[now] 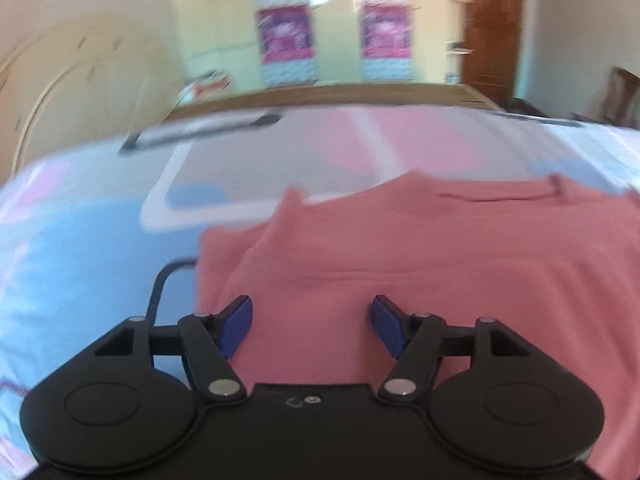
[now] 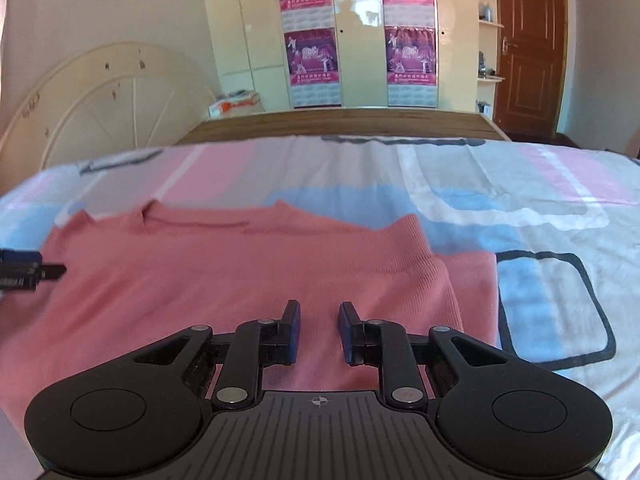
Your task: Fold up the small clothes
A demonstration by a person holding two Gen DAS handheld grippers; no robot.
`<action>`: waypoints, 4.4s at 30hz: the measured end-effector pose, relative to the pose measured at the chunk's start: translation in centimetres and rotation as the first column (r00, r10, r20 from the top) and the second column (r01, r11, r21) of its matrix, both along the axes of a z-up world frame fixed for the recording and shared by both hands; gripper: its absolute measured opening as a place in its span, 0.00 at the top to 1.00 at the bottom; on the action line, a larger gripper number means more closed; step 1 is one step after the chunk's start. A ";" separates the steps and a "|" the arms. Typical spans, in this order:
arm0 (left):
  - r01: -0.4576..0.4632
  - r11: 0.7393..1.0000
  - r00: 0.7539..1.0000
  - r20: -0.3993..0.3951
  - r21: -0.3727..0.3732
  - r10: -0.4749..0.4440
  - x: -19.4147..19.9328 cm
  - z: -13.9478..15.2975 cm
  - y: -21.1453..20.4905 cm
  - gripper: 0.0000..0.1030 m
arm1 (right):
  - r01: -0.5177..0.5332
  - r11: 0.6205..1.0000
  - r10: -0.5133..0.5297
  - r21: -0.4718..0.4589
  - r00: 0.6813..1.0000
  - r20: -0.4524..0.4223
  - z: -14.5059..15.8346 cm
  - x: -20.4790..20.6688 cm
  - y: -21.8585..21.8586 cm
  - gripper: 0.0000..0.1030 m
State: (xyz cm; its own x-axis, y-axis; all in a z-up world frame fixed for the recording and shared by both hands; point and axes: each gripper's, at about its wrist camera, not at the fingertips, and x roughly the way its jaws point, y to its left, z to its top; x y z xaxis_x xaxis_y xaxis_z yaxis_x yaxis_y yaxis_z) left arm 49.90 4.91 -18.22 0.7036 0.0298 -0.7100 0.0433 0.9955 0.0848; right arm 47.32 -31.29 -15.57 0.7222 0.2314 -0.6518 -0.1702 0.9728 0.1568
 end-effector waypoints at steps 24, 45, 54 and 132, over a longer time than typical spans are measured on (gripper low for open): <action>-0.010 0.999 1.000 -0.016 -0.035 0.009 -7.2 -0.5 -0.7 0.16 | -0.047 0.965 0.037 -0.257 0.998 -0.041 -2.2 -7.0 1.2 0.80; -0.028 0.997 0.994 -0.106 -0.066 0.020 -10.7 0.2 -4.0 0.18 | -0.042 0.989 0.031 -0.143 0.997 -0.078 -1.1 -9.9 5.2 0.63; -0.033 0.998 0.995 -0.101 -0.061 0.026 -11.4 0.8 -3.9 0.17 | -0.004 0.995 -0.003 -0.098 0.998 -0.070 -0.5 -11.7 4.0 0.62; -0.227 0.714 0.958 -0.020 -0.663 0.287 -10.0 0.6 5.2 0.89 | -0.077 0.996 0.075 -0.050 0.996 -0.041 -1.6 -2.0 14.2 0.49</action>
